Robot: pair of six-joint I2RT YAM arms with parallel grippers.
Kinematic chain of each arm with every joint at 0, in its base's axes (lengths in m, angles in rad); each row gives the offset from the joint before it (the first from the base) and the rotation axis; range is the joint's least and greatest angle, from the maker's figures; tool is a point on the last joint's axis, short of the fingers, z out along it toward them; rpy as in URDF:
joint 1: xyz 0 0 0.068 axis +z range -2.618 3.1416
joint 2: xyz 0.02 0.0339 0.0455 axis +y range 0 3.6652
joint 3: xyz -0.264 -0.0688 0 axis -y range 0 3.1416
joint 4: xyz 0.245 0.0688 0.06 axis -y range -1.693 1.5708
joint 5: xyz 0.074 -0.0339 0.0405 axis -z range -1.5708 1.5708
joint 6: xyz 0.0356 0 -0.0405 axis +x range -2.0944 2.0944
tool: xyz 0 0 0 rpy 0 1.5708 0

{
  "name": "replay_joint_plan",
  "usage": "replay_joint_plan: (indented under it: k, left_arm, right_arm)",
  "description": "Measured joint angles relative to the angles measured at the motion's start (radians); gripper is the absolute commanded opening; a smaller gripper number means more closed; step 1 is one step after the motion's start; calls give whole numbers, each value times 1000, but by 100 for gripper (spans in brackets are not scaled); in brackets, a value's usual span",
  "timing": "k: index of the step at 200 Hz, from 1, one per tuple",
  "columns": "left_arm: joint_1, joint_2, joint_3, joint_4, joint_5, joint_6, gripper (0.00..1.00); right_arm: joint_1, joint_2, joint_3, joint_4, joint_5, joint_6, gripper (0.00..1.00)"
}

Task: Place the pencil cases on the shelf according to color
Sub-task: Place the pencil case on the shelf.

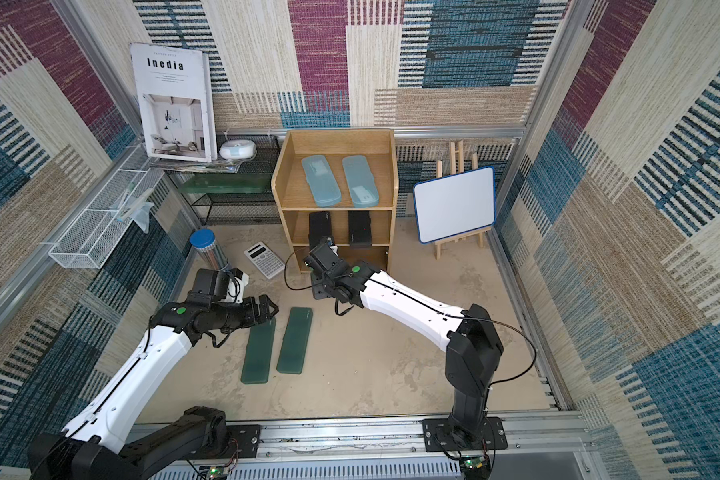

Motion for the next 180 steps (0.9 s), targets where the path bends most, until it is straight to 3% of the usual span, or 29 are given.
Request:
replay_joint_plan:
  k: [27,93,180]
  left_arm:
    - [0,0,0,0,0,0,100]
    - [0,7,0,0,-4,0,100]
    - [0,10,0,0,-6,0,100]
  right_arm:
    - [-5,13,-57,73,-19,3,32]
    - [-55,216,145,136,17,-47,31]
    - [-111,337,322,200,24,-96,31]
